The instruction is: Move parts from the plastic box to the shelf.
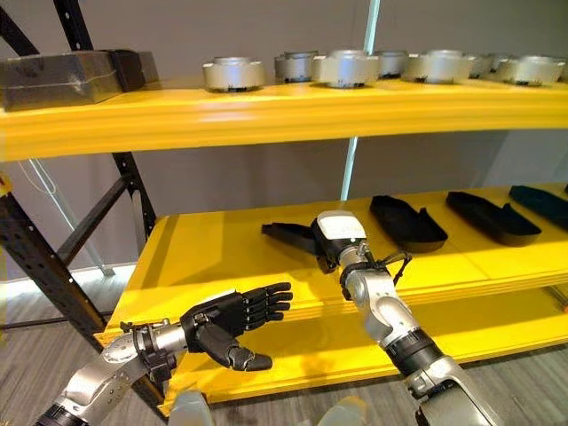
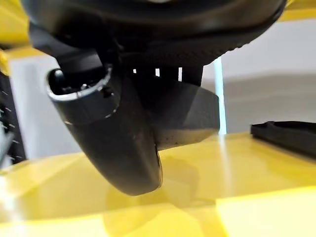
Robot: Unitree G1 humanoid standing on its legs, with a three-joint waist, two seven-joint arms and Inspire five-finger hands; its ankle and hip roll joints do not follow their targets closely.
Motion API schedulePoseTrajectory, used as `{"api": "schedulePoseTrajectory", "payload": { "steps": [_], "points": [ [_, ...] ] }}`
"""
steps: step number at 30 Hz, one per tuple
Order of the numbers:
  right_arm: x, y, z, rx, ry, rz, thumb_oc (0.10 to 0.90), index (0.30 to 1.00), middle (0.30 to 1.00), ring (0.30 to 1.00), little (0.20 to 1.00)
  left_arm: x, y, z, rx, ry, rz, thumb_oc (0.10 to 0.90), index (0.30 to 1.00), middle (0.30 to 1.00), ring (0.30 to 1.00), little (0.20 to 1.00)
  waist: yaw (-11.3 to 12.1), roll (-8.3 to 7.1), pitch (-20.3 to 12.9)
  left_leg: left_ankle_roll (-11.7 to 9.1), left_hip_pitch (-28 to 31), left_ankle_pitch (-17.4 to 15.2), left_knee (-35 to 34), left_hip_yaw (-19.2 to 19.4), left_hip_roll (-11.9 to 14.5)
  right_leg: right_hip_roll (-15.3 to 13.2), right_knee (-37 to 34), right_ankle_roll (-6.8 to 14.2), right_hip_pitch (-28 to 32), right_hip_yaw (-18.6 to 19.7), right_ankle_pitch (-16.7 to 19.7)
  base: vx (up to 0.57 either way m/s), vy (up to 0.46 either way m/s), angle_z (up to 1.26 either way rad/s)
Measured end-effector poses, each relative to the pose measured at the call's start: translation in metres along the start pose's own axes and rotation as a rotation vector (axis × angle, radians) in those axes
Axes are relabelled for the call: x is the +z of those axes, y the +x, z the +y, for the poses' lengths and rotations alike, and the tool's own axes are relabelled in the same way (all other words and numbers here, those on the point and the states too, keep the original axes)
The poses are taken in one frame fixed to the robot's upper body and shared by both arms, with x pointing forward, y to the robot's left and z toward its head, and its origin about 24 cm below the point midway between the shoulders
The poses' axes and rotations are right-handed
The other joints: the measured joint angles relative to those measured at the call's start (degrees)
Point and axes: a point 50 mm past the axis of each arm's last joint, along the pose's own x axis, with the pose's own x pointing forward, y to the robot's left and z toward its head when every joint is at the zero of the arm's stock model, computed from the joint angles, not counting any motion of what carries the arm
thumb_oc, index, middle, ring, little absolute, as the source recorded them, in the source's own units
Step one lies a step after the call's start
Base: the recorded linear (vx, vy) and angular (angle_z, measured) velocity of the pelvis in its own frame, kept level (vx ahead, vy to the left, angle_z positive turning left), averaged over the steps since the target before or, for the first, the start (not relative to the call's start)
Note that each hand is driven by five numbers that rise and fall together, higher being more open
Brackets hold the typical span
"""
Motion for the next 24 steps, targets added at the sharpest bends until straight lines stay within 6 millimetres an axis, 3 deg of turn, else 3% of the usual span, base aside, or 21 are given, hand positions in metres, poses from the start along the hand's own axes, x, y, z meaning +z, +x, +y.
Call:
{"api": "schedulePoseTrajectory", "payload": {
  "steps": [5,9,15,24],
  "points": [
    [0.001,0.02,-0.012,0.001,-0.045,0.076,0.4,0.3,0.3,0.3,0.3,0.001,0.001,0.005,0.015,0.004,0.035,0.9,1.0,1.0,1.0,1.0,1.8,-1.99,0.5,0.9,-0.9,0.5,0.5,-0.1,-0.8,-0.4,1.0,-0.5,-0.8,0.6,1.2,-0.04,-0.01,0.09],
    [-0.004,0.039,-0.032,-0.035,-0.066,0.164,0.4,0.3,0.3,0.3,0.3,0.004,0.012,0.001,-0.033,0.018,0.04,0.9,1.0,1.0,1.0,1.0,3.0,-1.22,1.3,1.5,-2.8,1.1,0.3,-1.1,-0.8,-0.7,1.1,-0.4,-1.0,-0.8,1.3,-0.05,-0.019,0.15],
    [-0.016,0.05,-0.05,-0.064,-0.111,0.262,0.4,0.3,0.3,0.3,0.3,0.011,0.02,0.0,-0.062,0.043,0.034,0.9,1.0,1.0,1.0,1.0,4.7,-1.73,1.8,0.8,-3.1,1.9,-1.6,-1.1,-0.7,-0.9,0.1,-0.6,-0.7,-2.3,1.5,-0.01,-0.02,0.06],
    [-0.034,0.053,-0.06,-0.07,-0.171,0.398,0.4,0.3,0.3,0.3,0.3,0.019,0.026,0.001,-0.072,0.064,0.018,0.9,1.0,1.0,1.0,1.0,5.6,-2.43,2.9,0.3,-2.7,5.4,-8.5,-1.1,-1.6,-1.3,-5.2,-0.6,1.9,-6.8,2.5,0.01,-0.027,0.11]
  ]
}}
